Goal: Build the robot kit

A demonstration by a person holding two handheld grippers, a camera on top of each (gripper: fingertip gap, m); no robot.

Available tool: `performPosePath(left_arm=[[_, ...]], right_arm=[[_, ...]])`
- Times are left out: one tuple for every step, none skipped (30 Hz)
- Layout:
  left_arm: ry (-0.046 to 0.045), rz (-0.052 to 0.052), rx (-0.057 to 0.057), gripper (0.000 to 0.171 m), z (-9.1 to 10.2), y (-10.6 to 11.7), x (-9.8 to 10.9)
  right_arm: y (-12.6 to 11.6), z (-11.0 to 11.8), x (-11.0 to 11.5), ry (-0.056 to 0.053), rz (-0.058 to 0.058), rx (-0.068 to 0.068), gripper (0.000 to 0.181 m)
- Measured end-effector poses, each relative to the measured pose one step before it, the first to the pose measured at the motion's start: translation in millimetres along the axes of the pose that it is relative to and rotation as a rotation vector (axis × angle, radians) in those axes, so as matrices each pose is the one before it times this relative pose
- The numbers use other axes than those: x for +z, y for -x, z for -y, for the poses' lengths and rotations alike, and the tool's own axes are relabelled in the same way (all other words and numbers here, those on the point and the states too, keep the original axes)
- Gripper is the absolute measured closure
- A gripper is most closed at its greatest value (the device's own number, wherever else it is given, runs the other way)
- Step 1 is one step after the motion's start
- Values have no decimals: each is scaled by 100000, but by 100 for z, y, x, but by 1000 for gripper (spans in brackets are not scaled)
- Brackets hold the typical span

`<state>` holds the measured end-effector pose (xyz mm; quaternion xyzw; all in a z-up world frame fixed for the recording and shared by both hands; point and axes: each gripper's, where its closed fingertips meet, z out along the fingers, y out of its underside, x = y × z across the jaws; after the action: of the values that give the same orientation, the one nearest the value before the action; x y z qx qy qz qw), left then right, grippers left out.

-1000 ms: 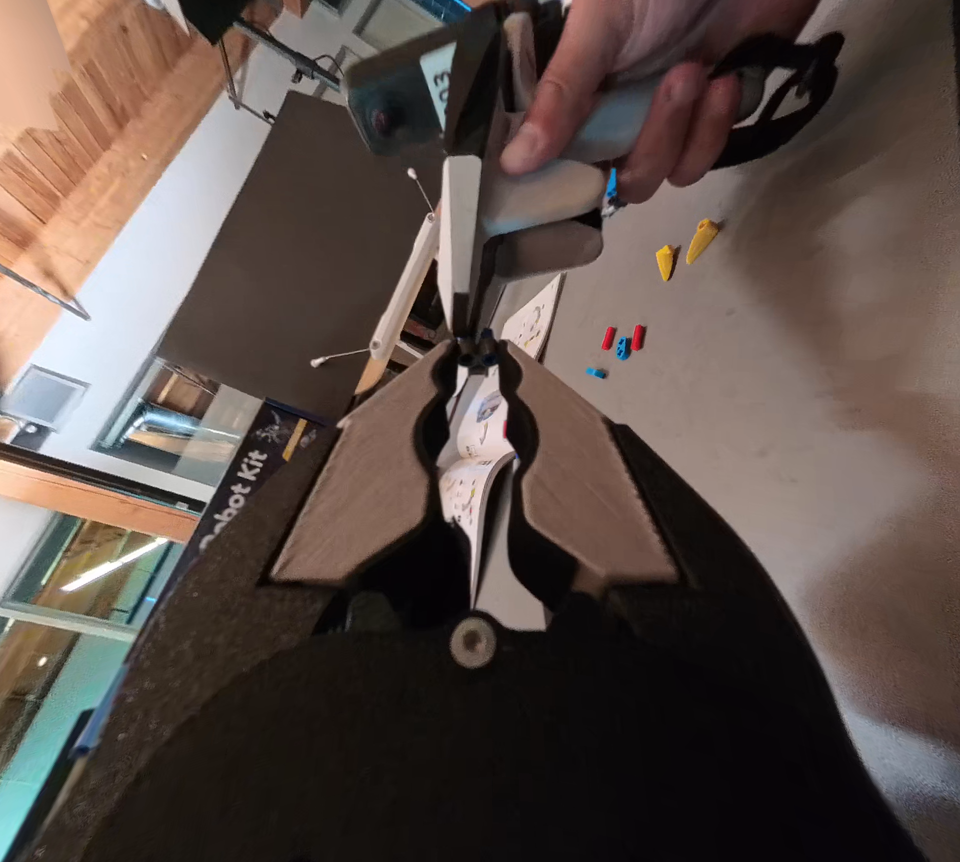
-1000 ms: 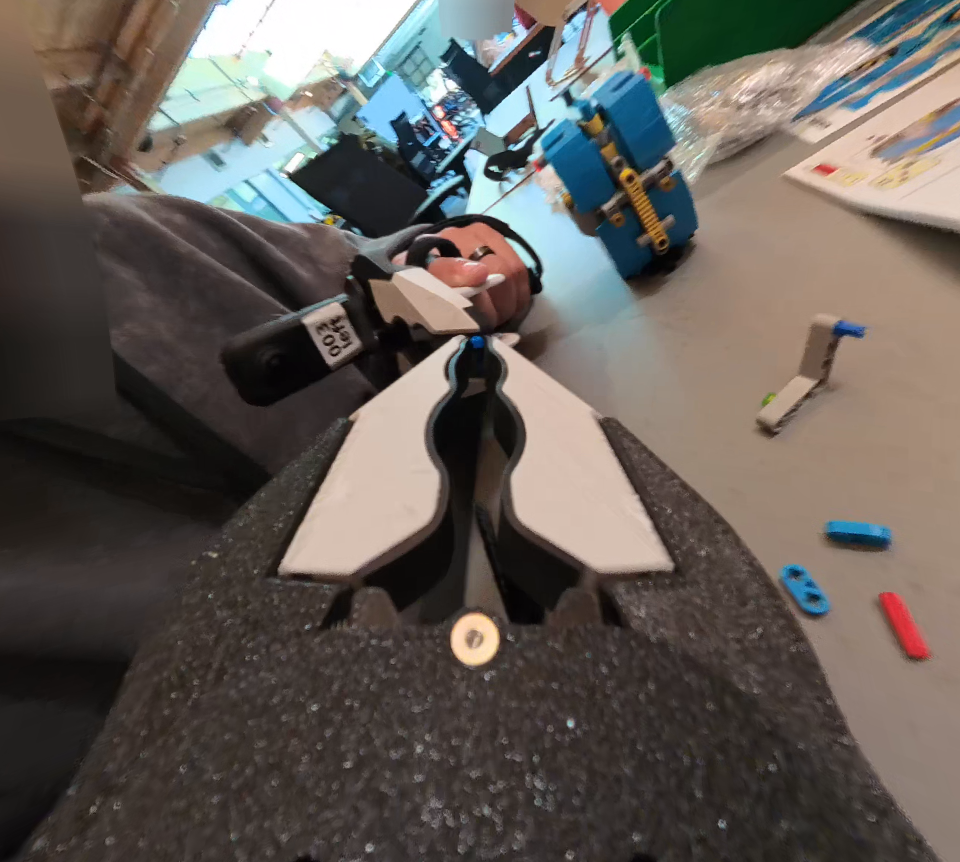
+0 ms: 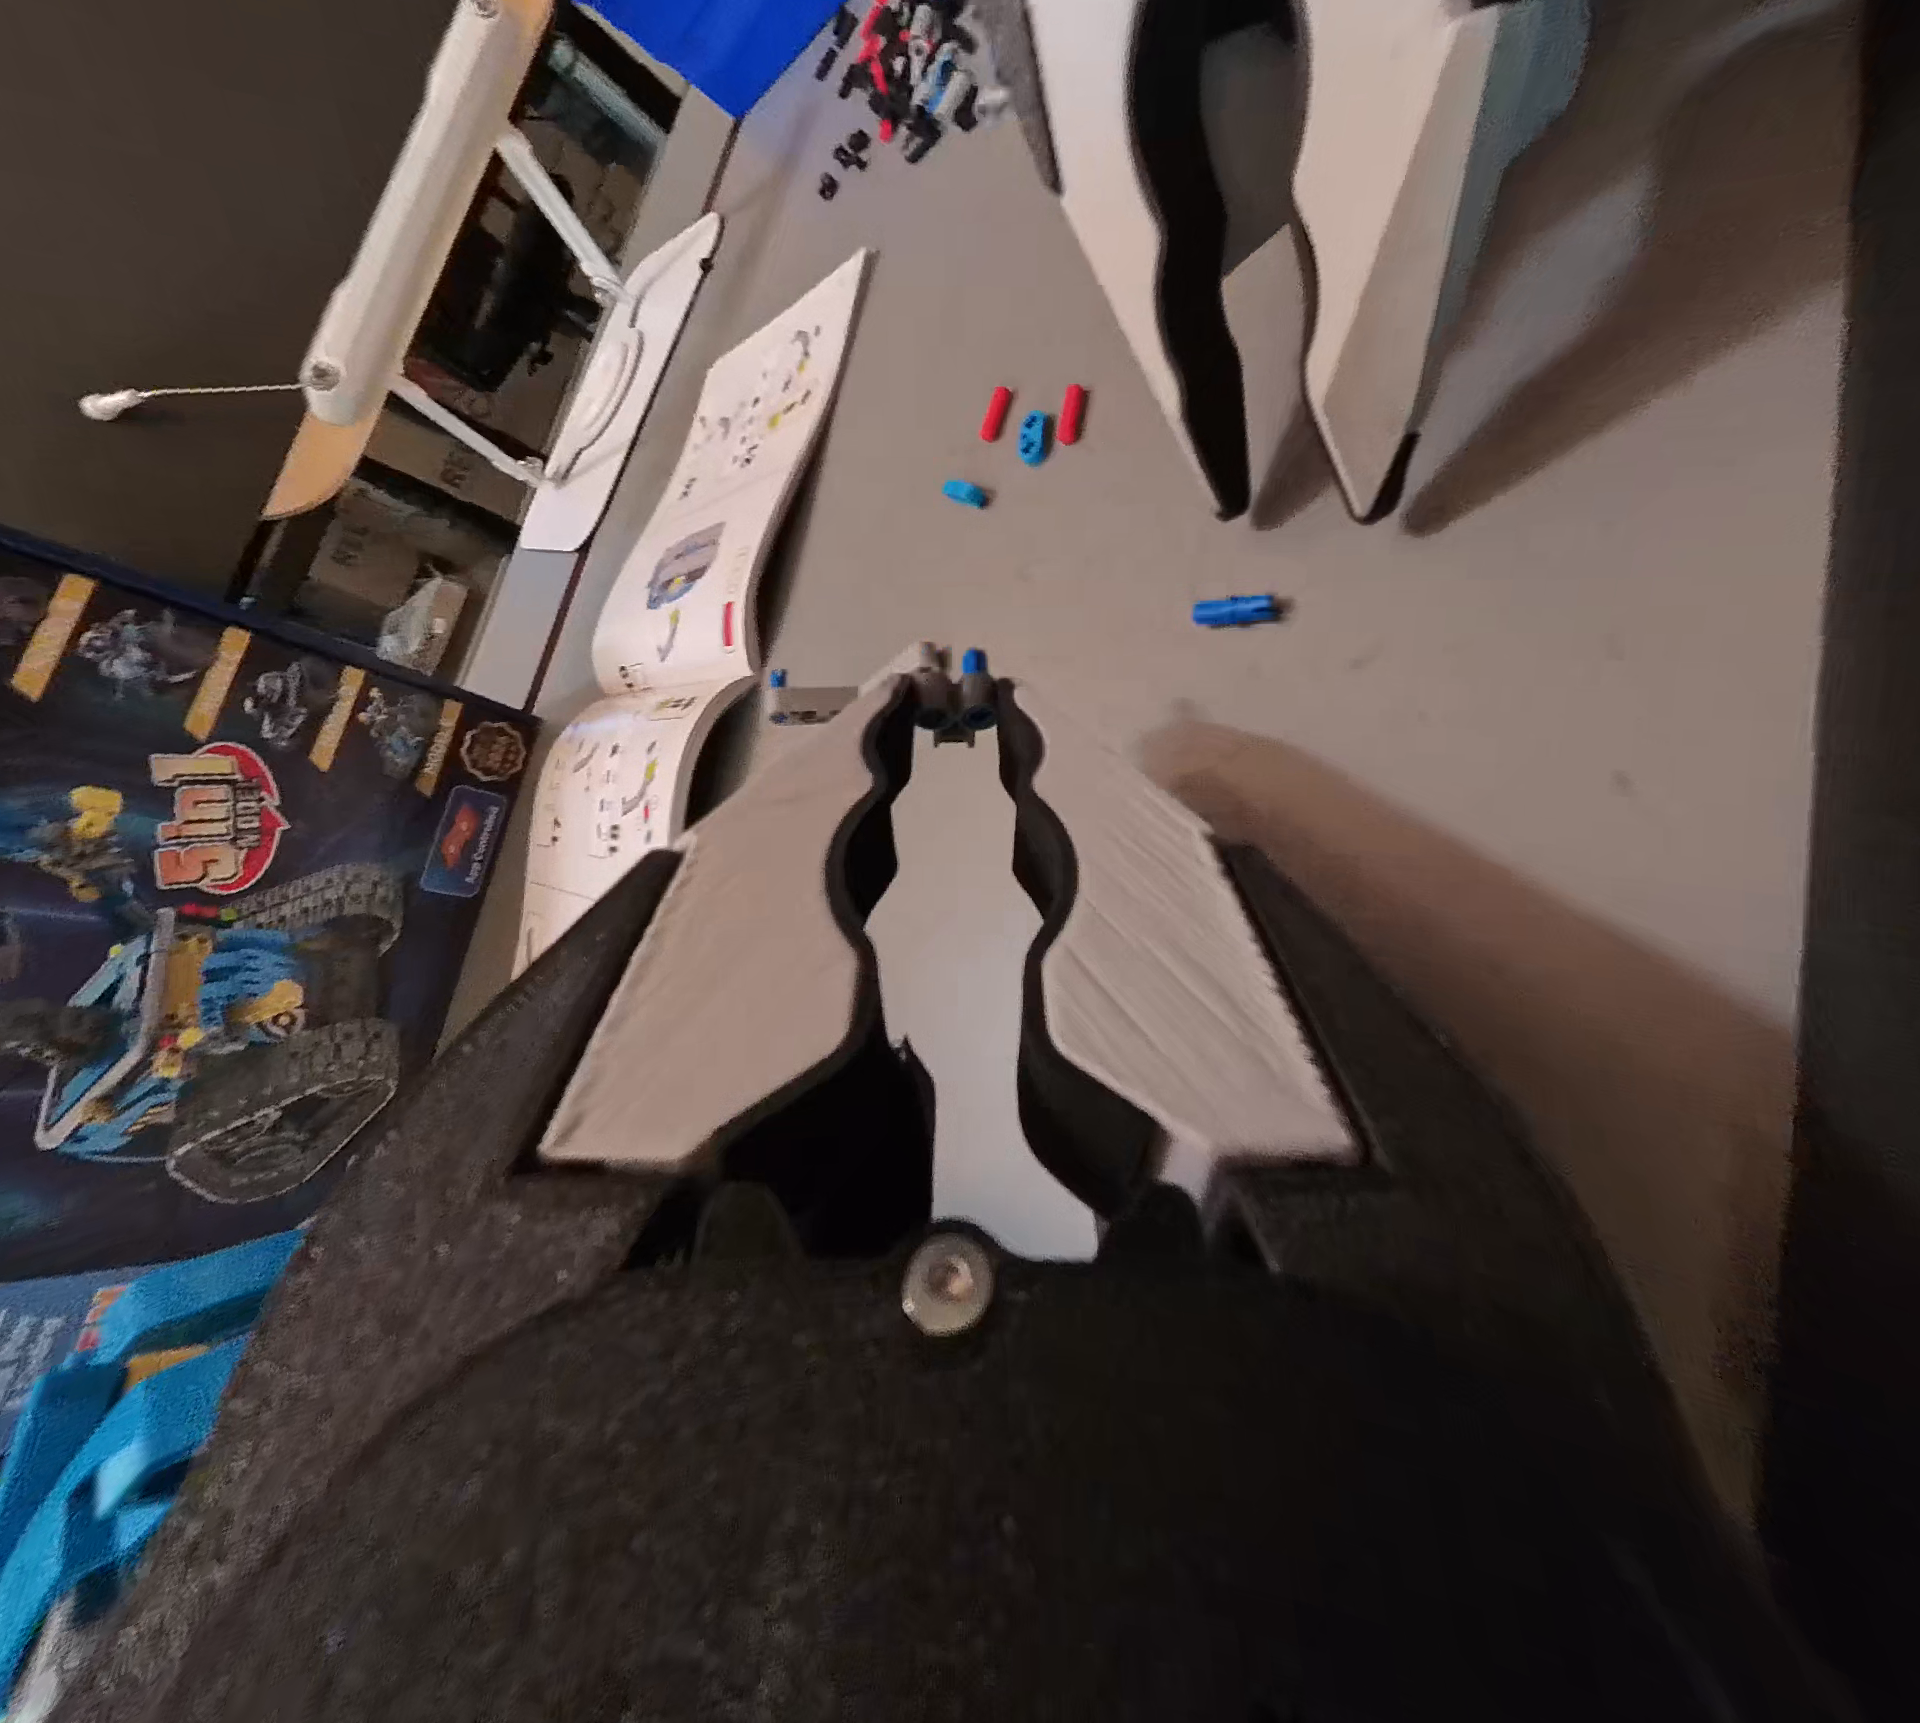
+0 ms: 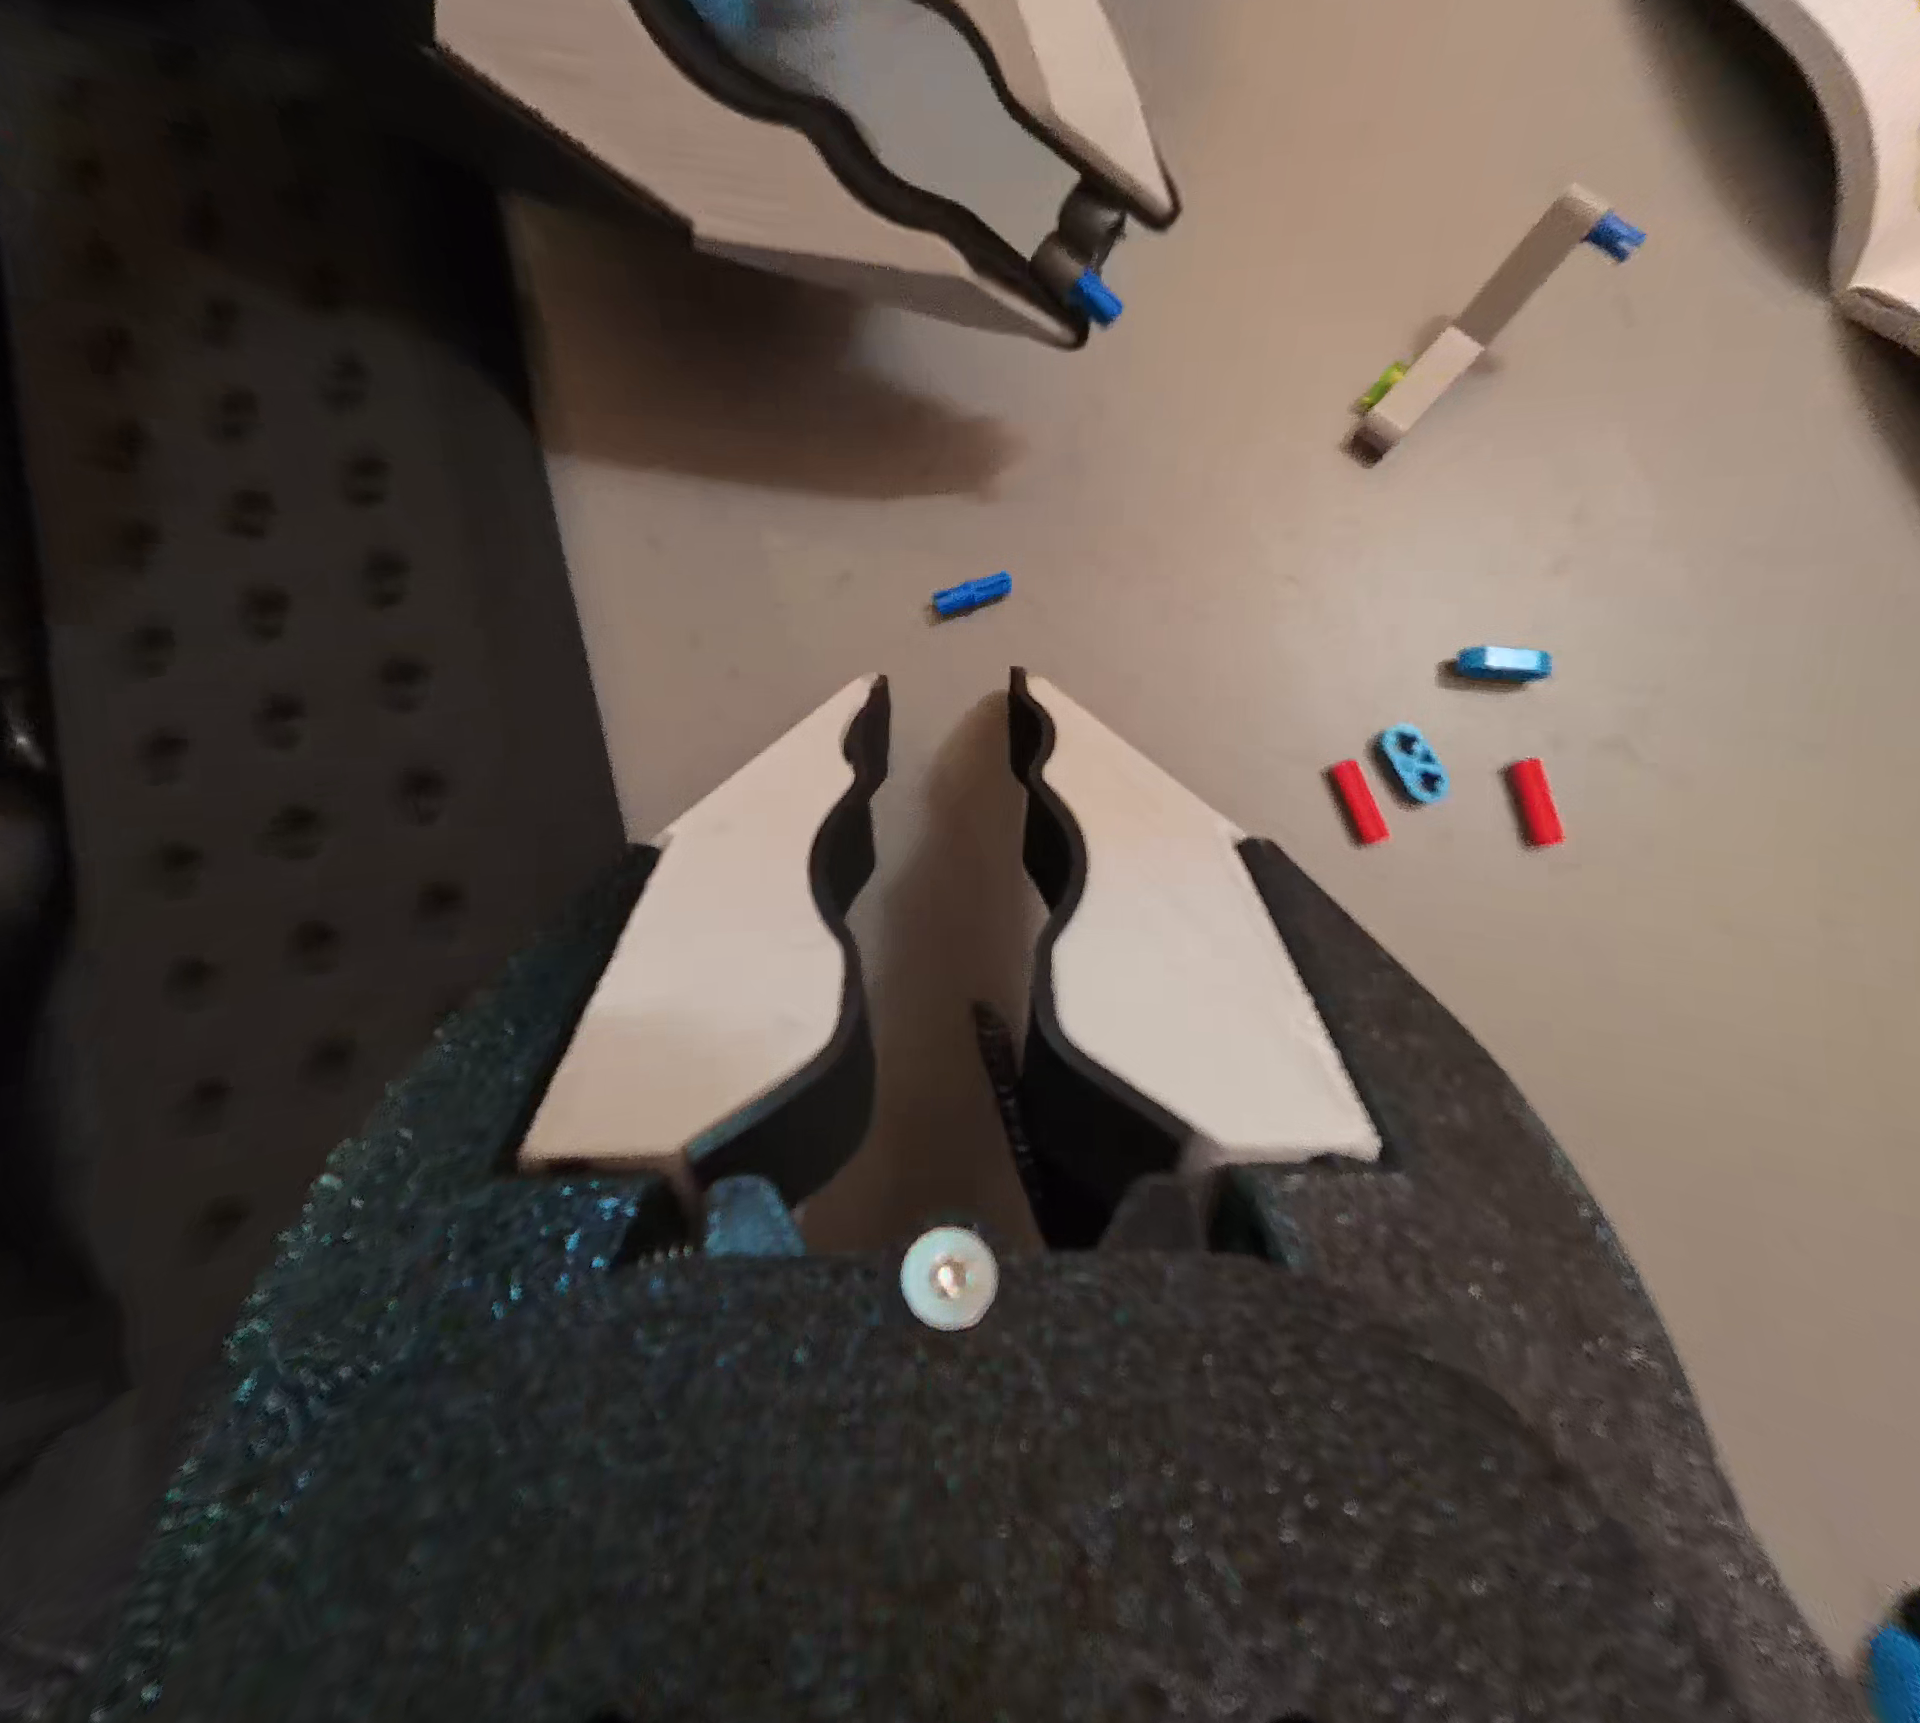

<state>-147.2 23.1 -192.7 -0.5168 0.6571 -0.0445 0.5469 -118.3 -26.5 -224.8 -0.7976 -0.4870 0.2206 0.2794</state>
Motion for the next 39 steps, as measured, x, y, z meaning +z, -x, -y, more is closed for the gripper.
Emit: performPosePath(left_arm=[[239, -1632, 732, 156, -52, -355, 5], [312, -1334, 536, 156, -51, -284, -11], [367, -2028, 434, 156, -78, -372, 4], [-44, -3447, 107, 156, -28, -607, 22], [-292, -3628, 67, 156, 20, -671, 29], [541, -2081, 349, 156, -82, -437, 101], [1545, -878, 630, 156, -228, -230, 146], [1558, -976, 575, 156, -252, -222, 143], [191, -617, 287, 156, -14, -126, 43], [-265, -70, 83, 156, 66, -31, -20], [171, 169, -16, 156, -11, 23, 3], [434, 409, -128, 156, -87, 83, 19], [703, 957, -182, 156, -142, 201, 15], [1012, 1493, -167, 156, -230, 324, 20], [1121, 1468, -339, 156, -269, 338, 25], [1063, 1178, -657, 156, -305, 283, -5], [636, 631, -563, 156, -303, 166, -55], [143, 479, -36, 156, -265, 83, -119], [-51, 1106, 532, 156, -198, 135, -177], [-287, 1039, 744, 156, -124, 108, -218], [-1087, 57, 873, 156, 41, -81, -246], [-2152, -628, 1349, 156, 262, -229, -273], [-2315, -485, 1840, 156, 350, -260, -271], [-1483, -63, 1933, 156, 248, -192, -177], [-449, 238, 1588, 156, 84, -112, -66], [222, -197, 847, 156, -63, -102, 26], [146, -759, 32, 156, -84, -124, 57], [-147, -684, -530, 156, -46, -62, 39], [-307, -756, -746, 156, 4, -52, 25], [-187, -1039, -554, 156, -5, -112, 37], [6, -357, -112, 156, -14, -20, 36], [-46, 36, 97, 156, 1, 5, 8], [7, -103, -39, 156, 0, -9, 11], [69, -118, -211, 156, -7, -2, 18], [46, -155, -252, 156, -10, 4, 11], [119, -146, -316, 156, -14, 1, 14], [123, -97, -280, 156, -8, 11, 21], [42, -71, -168, 156, -3, 8, 20], [115, 30, -237, 156, -18, 25, 19]], right_arm=[[365, 105, 277, 422, 1937, 687, 158], [96, 181, 212, 25, -116, 418, 158], [-68, 247, 179, -780, -1425, -169, 158], [-16, 201, 189, -835, -766, -788, 158], [88, 174, 185, -1109, 432, -933, 158], [154, 87, 196, -757, 1521, -494, 159], [78, 6, 192, 49, 1829, 147, 159], [173, 57, 148, 38, 2517, 349, 159], [205, 201, 84, -679, 2254, 57, 159], [-6, 259, 46, -1105, 577, 134, 159], [-49, 160, 21, -441, 30, -183, 159], [-125, 98, -102, 183, -858, -1437, 159], [-255, 266, -312, -935, -2003, -3019, 160], [-276, 458, -430, -1862, -1387, -4572, 161], [-155, 446, -395, -1403, 567, -5948, 162], [52, 255, -234, -289, 3486, -7262, 162], [206, 32, -56, 614, 6009, -7456, 160], [52, -87, 54, 1027, 6157, -6117, 158], [-29, -230, 96, 1996, 6217, -4165, 156], [72, -43, 98, 850, 6773, -3085, 155], [-63, 26, 133, -219, 5310, -3479, 155], [55, -119, 184, 462, 5388, -4238, 157], [-173, -295, 251, 1539, 3517, -5100, 158], [-363, -231, 267, 1286, 1568, -5059, 163], [-316, -177, 294, 773, 996, -2412, 165], [6, -298, 278, 1493, 2942, -1563, 165], [37, -346, 191, 1881, 3184, -1169, 165], [-90, 257, -11, -2078, 2239, -486, 165], [-194, 197, 13, -1726, 1436, 114, 161], [129, -112, 109, -53, 3286, 983, 162], [81, -47, 86, -501, 2349, 859, 164], [7, -49, 85, -788, 1206, -756, 168], [-98, 100, 40, -1688, -110, -1003, 171], [1, 42, 23, -1192, 394, 47, 171], [-2, -8, -16, -907, 325, 964, 172], [4, 1, 0, -396, -145, 416, 172], [-5, -2, 9, 322, -883, -34, 172], [-34, -8, 11, 410, -871, 743, 173], [-32, 3, 19, 525, -645, 1649, 174]])
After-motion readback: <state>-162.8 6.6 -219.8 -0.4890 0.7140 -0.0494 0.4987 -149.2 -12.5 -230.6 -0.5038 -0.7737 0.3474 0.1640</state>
